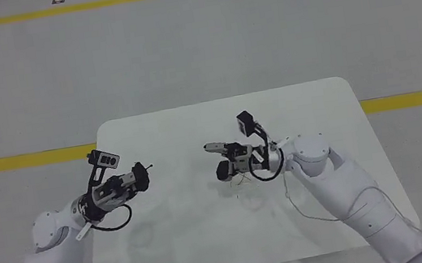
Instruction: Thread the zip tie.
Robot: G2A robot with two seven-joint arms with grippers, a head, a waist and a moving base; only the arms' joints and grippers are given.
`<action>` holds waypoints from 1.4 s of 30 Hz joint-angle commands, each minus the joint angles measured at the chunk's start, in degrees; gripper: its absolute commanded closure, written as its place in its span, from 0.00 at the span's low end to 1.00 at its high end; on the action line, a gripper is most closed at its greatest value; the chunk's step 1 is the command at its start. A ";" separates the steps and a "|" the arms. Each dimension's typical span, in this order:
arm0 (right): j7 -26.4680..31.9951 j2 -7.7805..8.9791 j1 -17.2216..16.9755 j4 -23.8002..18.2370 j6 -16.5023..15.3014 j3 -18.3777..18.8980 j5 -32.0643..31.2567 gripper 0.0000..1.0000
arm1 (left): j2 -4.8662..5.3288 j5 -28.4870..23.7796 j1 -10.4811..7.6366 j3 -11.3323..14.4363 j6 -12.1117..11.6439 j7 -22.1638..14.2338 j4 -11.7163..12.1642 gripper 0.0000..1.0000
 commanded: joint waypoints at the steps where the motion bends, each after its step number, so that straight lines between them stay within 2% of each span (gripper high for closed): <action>1: 2.00 0.84 0.69 -1.55 2.09 0.40 -7.38 0.00 | 0.00 0.00 0.00 0.00 0.00 0.00 0.00 1.00; 2: 2.79 1.27 1.27 -2.22 3.17 0.16 -12.04 0.00 | 0.00 0.00 0.00 0.00 0.00 0.00 0.00 1.00; 4: 7.08 2.33 3.11 -3.21 3.45 -2.83 -27.15 0.00 | 0.00 0.00 0.00 0.00 0.00 0.00 0.00 1.00; 7: 10.74 2.78 5.09 -6.98 2.64 -7.44 -40.65 0.00 | 0.00 0.00 0.00 0.00 0.00 0.00 0.00 1.00; 15: 10.74 2.78 5.09 -6.98 2.64 -7.44 -40.65 0.00 | 0.00 0.00 0.00 0.00 0.00 0.00 0.00 1.00; 17: 10.69 3.14 6.00 -7.08 0.08 -9.40 -49.19 0.00 | 0.00 0.00 0.00 0.00 0.00 0.00 0.00 1.00; 23: 15.40 2.73 11.42 -6.29 -7.22 -14.59 -60.44 0.00 | 0.00 0.00 0.00 0.00 0.00 0.00 0.00 1.00; 25: 15.61 2.11 13.20 -5.48 -9.36 -16.54 -61.49 0.00 | 0.00 0.00 0.00 0.00 0.00 0.00 0.00 1.00; 27: 17.25 1.60 14.18 -5.01 -12.86 -18.49 -60.53 0.00 | 0.00 0.00 0.00 0.00 0.00 0.00 0.00 1.00; 35: 16.83 1.59 14.02 -4.99 -12.94 -18.44 -60.33 0.00 | 0.00 0.00 0.00 0.00 0.00 0.00 0.00 1.00; 38: 18.59 1.49 14.52 -3.53 -14.66 -18.17 -58.44 0.00 | 0.00 0.00 0.00 0.00 0.00 0.00 0.00 1.00; 42: 19.16 0.45 16.30 0.76 -12.88 -17.25 -49.88 0.00 | 0.00 0.00 0.00 0.00 0.00 0.00 0.00 1.00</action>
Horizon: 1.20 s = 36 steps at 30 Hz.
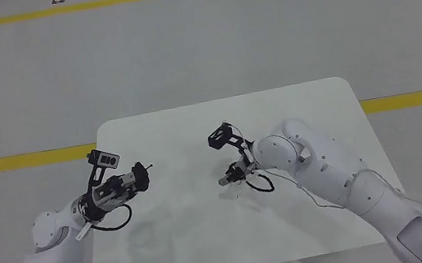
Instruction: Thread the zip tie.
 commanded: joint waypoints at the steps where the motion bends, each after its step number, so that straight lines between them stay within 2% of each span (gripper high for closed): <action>1: -0.46 -0.56 0.91 2.19 0.85 0.12 4.27 0.00 | 0.00 0.00 0.00 0.00 0.00 0.00 0.00 1.00; 3: -0.61 -1.16 1.94 4.31 0.58 -0.73 5.79 0.00 | 0.00 0.00 0.00 0.00 0.00 0.00 0.00 1.00; 8: 0.71 -2.37 3.89 9.08 3.27 -2.67 7.38 0.00 | 0.00 0.00 0.00 0.00 0.00 0.00 0.00 1.00; 18: 0.02 -2.62 4.23 9.82 3.23 -2.91 7.30 0.00 | 0.00 0.00 0.00 0.00 0.00 0.00 0.00 1.00; 19: -0.28 -2.59 4.08 9.21 1.81 -3.76 5.33 0.00 | 0.00 0.00 0.00 0.00 0.00 0.00 0.00 1.00; 25: 1.71 -2.77 5.15 7.96 -5.94 -5.73 2.69 0.00 | 0.00 0.00 0.00 0.00 0.00 0.00 0.00 1.00; 36: 0.35 -2.64 4.60 9.10 -5.82 -5.39 1.44 0.00 | 0.00 0.00 0.00 0.00 0.00 0.00 0.00 1.00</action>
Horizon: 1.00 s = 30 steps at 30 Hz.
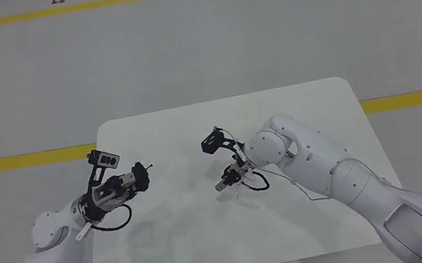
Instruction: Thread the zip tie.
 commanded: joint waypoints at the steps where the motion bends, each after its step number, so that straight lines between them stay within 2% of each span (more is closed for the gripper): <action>1: -0.02 0.01 0.10 0.48 0.06 0.05 -0.72 0.00 | 0.00 0.00 0.00 0.00 0.00 0.00 0.00 1.00; 4: -0.48 -0.04 0.30 1.39 -0.41 0.06 -1.60 0.00 | 0.00 0.00 0.00 0.00 0.00 0.00 0.00 1.00; 5: -0.37 -0.06 0.40 1.59 -0.68 -0.04 -1.96 0.13 | 0.00 0.00 0.00 0.00 0.00 0.00 0.00 1.00; 6: -0.40 -0.08 0.43 1.81 -0.79 -0.02 -2.04 0.45 | 0.00 0.00 0.00 0.00 0.00 0.00 0.00 1.00; 7: -0.39 -0.08 0.44 1.97 -0.88 0.06 -2.04 0.54 | 0.00 0.00 0.00 0.00 0.00 0.00 0.00 1.00; 16: 1.64 0.18 0.21 1.99 -1.49 -0.03 -5.10 0.71 | 0.00 0.00 0.00 0.00 0.00 0.00 0.00 1.00; 17: 1.44 0.14 0.08 1.96 -1.61 -0.13 -5.11 0.78 | 0.00 0.00 0.00 0.00 0.00 0.00 0.00 1.00; 20: 1.42 0.00 0.09 2.50 -1.64 -0.47 -5.87 0.81 | 0.00 0.00 0.00 0.00 0.00 0.00 0.00 1.00; 30: 0.03 -0.99 0.47 5.94 -2.09 -2.01 -7.06 0.80 | 0.00 0.00 0.00 0.00 0.00 0.00 0.00 1.00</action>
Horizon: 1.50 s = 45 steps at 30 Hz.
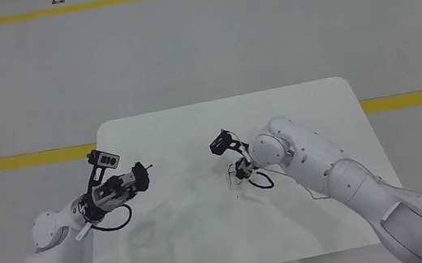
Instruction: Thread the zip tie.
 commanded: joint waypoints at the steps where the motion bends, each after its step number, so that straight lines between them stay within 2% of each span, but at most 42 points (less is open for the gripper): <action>1: -0.64 -0.32 0.08 0.93 -0.18 -0.54 -0.22 0.79 | 0.00 0.00 0.00 0.00 0.00 0.00 0.00 1.00; 12: -2.61 -2.22 1.24 4.96 -0.16 -3.48 -3.23 0.85 | 0.00 0.00 0.00 0.00 0.00 0.00 0.00 1.00; 23: -2.34 -3.31 1.72 6.24 0.22 -4.38 -5.21 0.87 | 0.00 0.00 0.00 0.00 0.00 0.00 0.00 1.00; 32: -2.02 -4.07 1.79 6.95 0.52 -4.72 -6.54 0.83 | 0.00 0.00 0.00 0.00 0.00 0.00 0.00 1.00; 36: -1.74 -4.47 1.87 7.45 0.32 -4.92 -6.72 0.89 | 0.00 0.00 0.00 0.00 0.00 0.00 0.00 1.00; 38: -1.54 -4.66 1.93 7.81 0.25 -5.02 -6.79 0.99 | 0.00 0.00 0.00 0.00 0.00 0.00 0.00 1.00; 45: -0.95 -5.29 2.34 8.58 0.24 -5.01 -7.04 1.00 | 0.00 0.00 0.00 0.00 0.00 0.00 0.00 1.00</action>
